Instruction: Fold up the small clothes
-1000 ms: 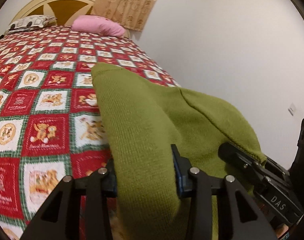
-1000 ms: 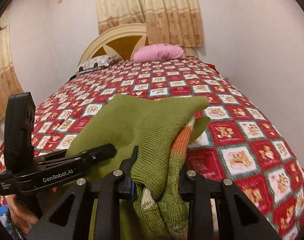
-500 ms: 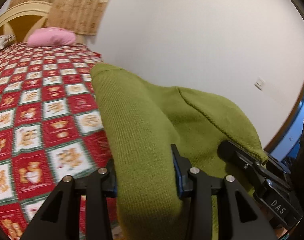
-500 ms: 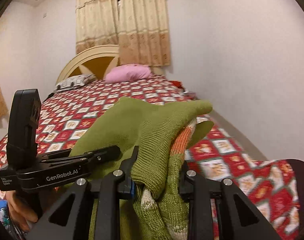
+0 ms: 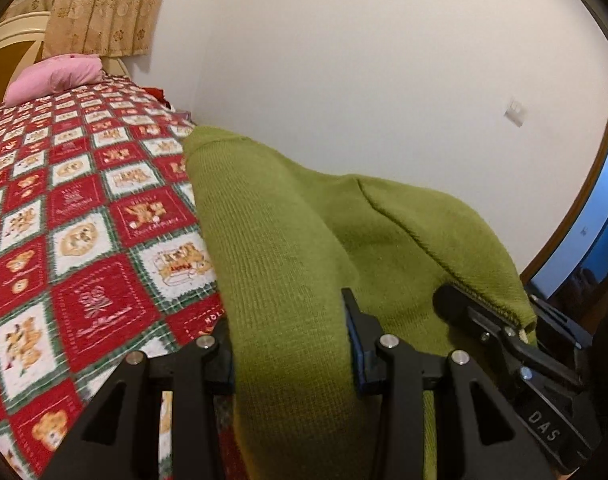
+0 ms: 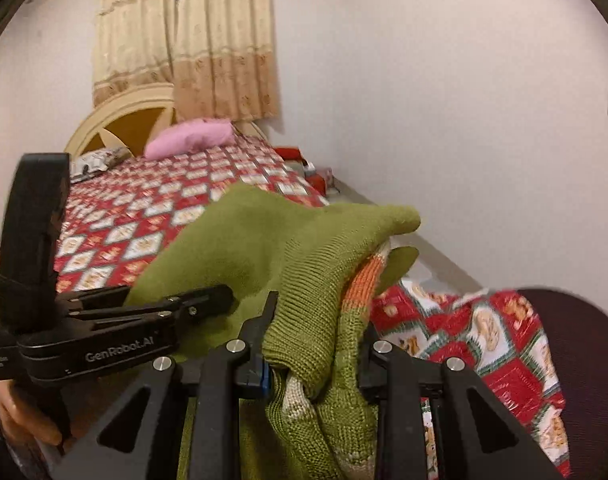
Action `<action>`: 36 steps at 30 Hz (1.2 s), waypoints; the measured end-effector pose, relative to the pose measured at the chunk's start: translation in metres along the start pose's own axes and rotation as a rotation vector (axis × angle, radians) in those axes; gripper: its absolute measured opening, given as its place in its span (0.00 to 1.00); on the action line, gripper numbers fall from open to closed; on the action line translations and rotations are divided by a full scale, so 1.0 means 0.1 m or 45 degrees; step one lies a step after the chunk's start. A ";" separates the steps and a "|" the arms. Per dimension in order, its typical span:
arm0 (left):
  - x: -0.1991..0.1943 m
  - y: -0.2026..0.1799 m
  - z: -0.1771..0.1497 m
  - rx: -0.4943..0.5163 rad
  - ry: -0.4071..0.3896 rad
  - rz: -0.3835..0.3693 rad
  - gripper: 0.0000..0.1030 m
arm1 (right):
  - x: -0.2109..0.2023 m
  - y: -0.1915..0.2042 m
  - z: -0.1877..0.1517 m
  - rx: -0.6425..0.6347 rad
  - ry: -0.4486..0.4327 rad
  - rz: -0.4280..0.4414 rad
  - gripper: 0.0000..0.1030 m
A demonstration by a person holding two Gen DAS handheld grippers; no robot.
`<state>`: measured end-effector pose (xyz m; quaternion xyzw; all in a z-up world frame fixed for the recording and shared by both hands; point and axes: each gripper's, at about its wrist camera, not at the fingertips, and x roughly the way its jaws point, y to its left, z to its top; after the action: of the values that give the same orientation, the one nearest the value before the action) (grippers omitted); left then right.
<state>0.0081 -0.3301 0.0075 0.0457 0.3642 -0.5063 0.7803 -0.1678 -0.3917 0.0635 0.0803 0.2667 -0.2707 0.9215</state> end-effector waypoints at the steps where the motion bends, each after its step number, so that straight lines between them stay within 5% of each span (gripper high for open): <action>1: 0.10 0.01 -0.02 0.005 0.027 0.024 0.40 | 0.11 -0.04 -0.04 0.007 0.031 -0.007 0.26; 7: 0.28 0.09 -0.10 -0.062 0.086 0.080 0.49 | 0.61 -0.37 -0.33 0.106 0.204 -0.020 0.26; 15: 0.27 0.08 -0.10 -0.024 0.125 0.294 0.91 | 0.73 -0.60 -0.41 0.254 0.297 0.074 0.31; 19: 0.20 0.17 -0.11 -0.038 0.148 0.335 0.95 | 0.71 -0.68 -0.47 0.294 0.317 0.081 0.47; 23: 0.10 0.14 -0.11 -0.005 0.131 0.391 0.96 | 0.58 -0.72 -0.47 0.327 0.305 0.077 0.48; 29: -0.14 0.10 -0.15 0.028 0.110 0.436 0.95 | 0.01 -0.54 -0.42 0.186 0.107 -0.105 0.48; 30: -0.19 0.11 -0.18 0.030 0.100 0.445 0.95 | -0.09 -0.47 -0.41 0.137 0.072 -0.133 0.46; 33: -0.35 0.19 -0.29 -0.021 0.058 0.457 0.94 | -0.30 -0.30 -0.38 0.031 0.022 -0.117 0.21; 36: -0.36 0.31 -0.42 -0.118 0.082 0.417 0.95 | -0.27 -0.17 -0.45 -0.013 0.086 -0.027 0.20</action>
<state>0.0033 -0.2695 -0.0106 0.0847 0.3998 -0.3532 0.8416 -0.2160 -0.3806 0.0401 0.0818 0.2998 -0.2764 0.9094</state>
